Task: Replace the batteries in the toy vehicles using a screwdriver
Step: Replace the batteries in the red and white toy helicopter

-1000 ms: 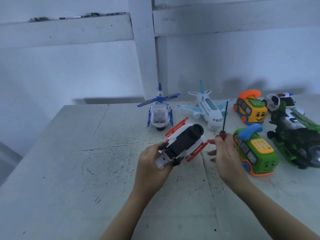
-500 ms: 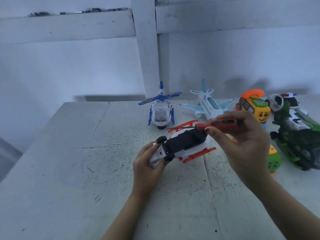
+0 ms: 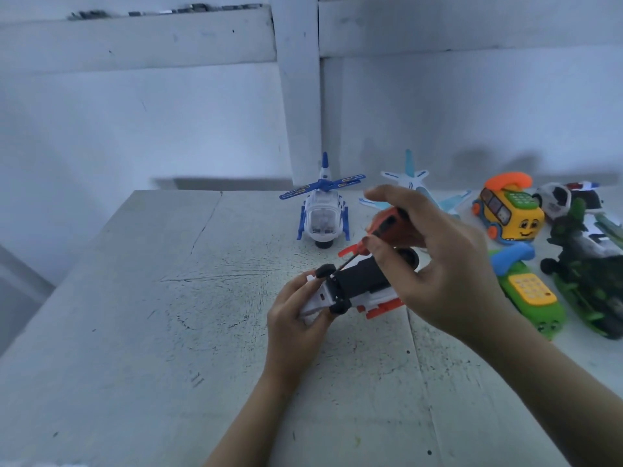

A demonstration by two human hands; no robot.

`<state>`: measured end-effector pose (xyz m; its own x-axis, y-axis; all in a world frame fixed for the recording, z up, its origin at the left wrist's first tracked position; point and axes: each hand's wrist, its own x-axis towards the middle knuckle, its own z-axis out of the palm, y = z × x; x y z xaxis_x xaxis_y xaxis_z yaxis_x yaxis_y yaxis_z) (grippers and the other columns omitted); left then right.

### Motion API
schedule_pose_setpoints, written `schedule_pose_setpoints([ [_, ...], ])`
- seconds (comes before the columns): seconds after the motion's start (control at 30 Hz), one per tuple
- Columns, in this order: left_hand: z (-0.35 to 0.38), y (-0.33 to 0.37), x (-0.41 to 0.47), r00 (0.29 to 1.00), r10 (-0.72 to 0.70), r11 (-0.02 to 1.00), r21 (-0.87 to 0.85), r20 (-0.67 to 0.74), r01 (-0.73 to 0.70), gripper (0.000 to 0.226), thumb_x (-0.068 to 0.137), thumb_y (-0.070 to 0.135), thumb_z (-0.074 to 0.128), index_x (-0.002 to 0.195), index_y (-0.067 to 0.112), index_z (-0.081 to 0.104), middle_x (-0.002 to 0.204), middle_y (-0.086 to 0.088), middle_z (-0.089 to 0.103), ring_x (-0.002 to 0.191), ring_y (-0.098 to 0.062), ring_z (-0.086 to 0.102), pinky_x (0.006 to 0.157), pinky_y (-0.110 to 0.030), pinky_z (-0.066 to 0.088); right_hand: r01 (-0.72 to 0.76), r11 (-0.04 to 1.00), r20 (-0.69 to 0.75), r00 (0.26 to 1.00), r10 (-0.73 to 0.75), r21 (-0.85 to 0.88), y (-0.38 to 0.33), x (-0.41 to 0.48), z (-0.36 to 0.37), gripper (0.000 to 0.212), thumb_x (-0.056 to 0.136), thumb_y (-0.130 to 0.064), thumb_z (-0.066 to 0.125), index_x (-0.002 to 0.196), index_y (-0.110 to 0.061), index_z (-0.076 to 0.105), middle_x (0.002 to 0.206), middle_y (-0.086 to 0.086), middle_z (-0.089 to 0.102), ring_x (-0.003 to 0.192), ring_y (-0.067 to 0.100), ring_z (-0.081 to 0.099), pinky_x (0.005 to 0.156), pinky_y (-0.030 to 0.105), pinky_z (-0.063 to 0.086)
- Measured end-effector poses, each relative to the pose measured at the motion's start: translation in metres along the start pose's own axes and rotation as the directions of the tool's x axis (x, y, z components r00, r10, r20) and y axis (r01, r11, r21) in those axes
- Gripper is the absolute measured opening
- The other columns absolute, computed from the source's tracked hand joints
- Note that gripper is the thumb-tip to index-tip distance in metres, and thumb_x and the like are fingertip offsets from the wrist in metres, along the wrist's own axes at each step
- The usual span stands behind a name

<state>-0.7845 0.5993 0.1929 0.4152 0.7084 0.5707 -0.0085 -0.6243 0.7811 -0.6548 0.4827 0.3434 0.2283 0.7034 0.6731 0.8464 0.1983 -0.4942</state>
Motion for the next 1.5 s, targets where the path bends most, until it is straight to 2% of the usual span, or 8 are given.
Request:
schedule_pose_setpoints([
  [0.4,0.0,0.002,0.0,1.0,-0.003,1.0,-0.023,-0.012,0.003,0.044,0.076,0.037,0.073,0.116,0.019,0.068,0.116,0.013,0.062,0.108,0.002,0.059,0.086,-0.01,0.044,0.089,0.994,0.064,0.994,-0.084,-0.066,0.004,0.003,0.006,0.042,0.088,-0.028,0.054,0.129,-0.022,0.047,0.089,-0.023,0.05,0.087,-0.011,0.054,0.083,0.004,0.044],
  [0.53,-0.001,0.002,0.001,1.0,0.01,1.0,-0.005,-0.002,-0.01,0.042,0.077,0.036,0.072,0.115,0.02,0.066,0.116,0.008,0.064,0.108,0.002,0.059,0.086,-0.01,0.044,0.085,0.996,0.078,0.993,-0.083,-0.022,0.004,0.007,0.003,0.044,0.087,-0.025,0.055,0.131,-0.019,0.049,0.088,-0.009,0.063,0.087,0.007,0.061,0.083,0.012,0.049],
  [0.73,-0.001,0.004,0.001,1.0,0.004,1.0,-0.008,0.001,-0.004,0.042,0.076,0.033,0.072,0.116,0.022,0.065,0.116,0.013,0.062,0.107,0.004,0.058,0.085,-0.008,0.043,0.088,0.995,0.179,0.981,-0.08,-0.037,0.003,0.012,0.001,0.05,0.09,-0.028,0.051,0.139,-0.021,0.044,0.093,-0.005,0.064,0.084,0.012,0.063,0.076,0.031,0.053],
  [0.97,-0.001,0.0,0.0,1.0,-0.007,1.0,-0.013,0.005,0.007,0.044,0.076,0.035,0.074,0.115,0.017,0.069,0.114,0.002,0.066,0.106,-0.001,0.06,0.085,-0.011,0.045,0.129,0.987,0.268,0.958,-0.1,-0.095,-0.005,0.018,0.003,0.06,0.09,-0.035,0.045,0.147,-0.032,0.027,0.098,-0.017,0.051,0.089,0.004,0.056,0.073,0.028,0.054],
  [1.13,-0.001,-0.001,-0.001,1.0,-0.006,1.0,0.002,0.018,0.006,0.045,0.077,0.035,0.073,0.118,0.018,0.068,0.115,0.0,0.067,0.104,-0.012,0.063,0.084,-0.014,0.047,0.149,0.987,0.061,0.988,-0.145,-0.066,-0.008,0.028,0.015,0.049,0.092,-0.036,0.055,0.136,-0.014,0.052,0.092,-0.006,0.051,0.087,-0.01,0.047,0.082,0.003,0.036],
  [1.27,-0.001,0.0,-0.001,1.0,-0.002,1.0,-0.002,0.022,0.002,0.045,0.076,0.034,0.073,0.118,0.02,0.067,0.115,0.002,0.066,0.105,-0.01,0.062,0.084,-0.015,0.049,0.076,0.997,-0.071,0.995,-0.077,-0.006,-0.014,0.029,0.018,0.038,0.086,-0.027,0.068,0.119,-0.01,0.063,0.086,-0.009,0.066,0.089,0.003,0.063,0.083,0.007,0.046],
  [1.43,-0.001,0.0,-0.001,1.0,-0.011,1.0,0.001,0.013,0.011,0.045,0.076,0.035,0.072,0.118,0.024,0.066,0.116,0.005,0.065,0.104,-0.01,0.062,0.083,-0.014,0.049,0.032,0.997,0.008,0.999,-0.032,0.071,-0.015,0.029,0.015,0.018,0.092,-0.01,0.061,0.109,-0.009,0.065,0.083,-0.005,0.07,0.077,0.006,0.069,0.077,0.029,0.056],
  [1.5,-0.001,0.002,0.0,1.0,-0.013,1.0,-0.006,0.013,0.013,0.047,0.076,0.036,0.071,0.121,0.027,0.061,0.116,0.005,0.065,0.105,-0.01,0.062,0.084,-0.014,0.048,0.022,0.997,0.021,1.0,-0.023,0.068,-0.013,0.029,0.015,0.02,0.093,-0.009,0.054,0.11,-0.011,0.065,0.088,-0.006,0.07,0.081,0.006,0.067,0.077,0.029,0.055],
])
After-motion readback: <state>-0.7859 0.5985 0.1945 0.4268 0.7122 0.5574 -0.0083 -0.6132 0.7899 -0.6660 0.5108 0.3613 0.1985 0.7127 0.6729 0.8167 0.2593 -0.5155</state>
